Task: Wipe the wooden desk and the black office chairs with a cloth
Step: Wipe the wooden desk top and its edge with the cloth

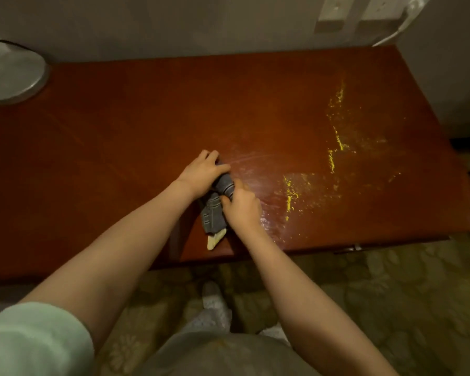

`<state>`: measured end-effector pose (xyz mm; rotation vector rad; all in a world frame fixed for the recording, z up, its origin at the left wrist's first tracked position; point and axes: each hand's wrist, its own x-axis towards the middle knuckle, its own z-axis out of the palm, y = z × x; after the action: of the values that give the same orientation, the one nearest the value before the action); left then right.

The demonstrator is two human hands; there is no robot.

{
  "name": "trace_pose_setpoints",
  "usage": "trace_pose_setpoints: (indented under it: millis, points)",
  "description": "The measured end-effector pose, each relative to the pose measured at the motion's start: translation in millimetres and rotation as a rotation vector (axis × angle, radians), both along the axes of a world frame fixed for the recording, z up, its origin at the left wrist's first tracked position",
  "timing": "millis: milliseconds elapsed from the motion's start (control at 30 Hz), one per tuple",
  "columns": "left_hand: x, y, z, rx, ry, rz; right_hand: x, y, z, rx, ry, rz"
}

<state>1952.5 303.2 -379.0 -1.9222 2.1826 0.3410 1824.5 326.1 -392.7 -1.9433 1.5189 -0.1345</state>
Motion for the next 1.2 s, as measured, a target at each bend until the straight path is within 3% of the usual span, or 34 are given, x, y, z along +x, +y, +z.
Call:
trace_pose_setpoints:
  millis: [367,567,833,1067,1200]
  points:
    - [-113.2,-44.1,-21.6,-0.204,0.09,-0.027,-107.4,-40.3,0.0,-0.066,0.068,-0.132]
    - [-160.7,-71.4,-20.5,-0.21,0.094,-0.07,-148.9,-63.5,3.7,-0.066,0.119,-0.203]
    - [-117.6,-43.1,12.1,-0.09,0.052,-0.107,-122.3,-40.5,25.0,-0.022,-0.028,-0.106]
    - [-59.6,-1.0,38.1,0.095,-0.152,-0.117,-66.0,3.8,30.8,0.151,-0.219,-0.025]
    - [-54.2,32.1,25.2,0.184,-0.205,-0.046,-58.5,28.0,13.6,0.193,-0.143,0.088]
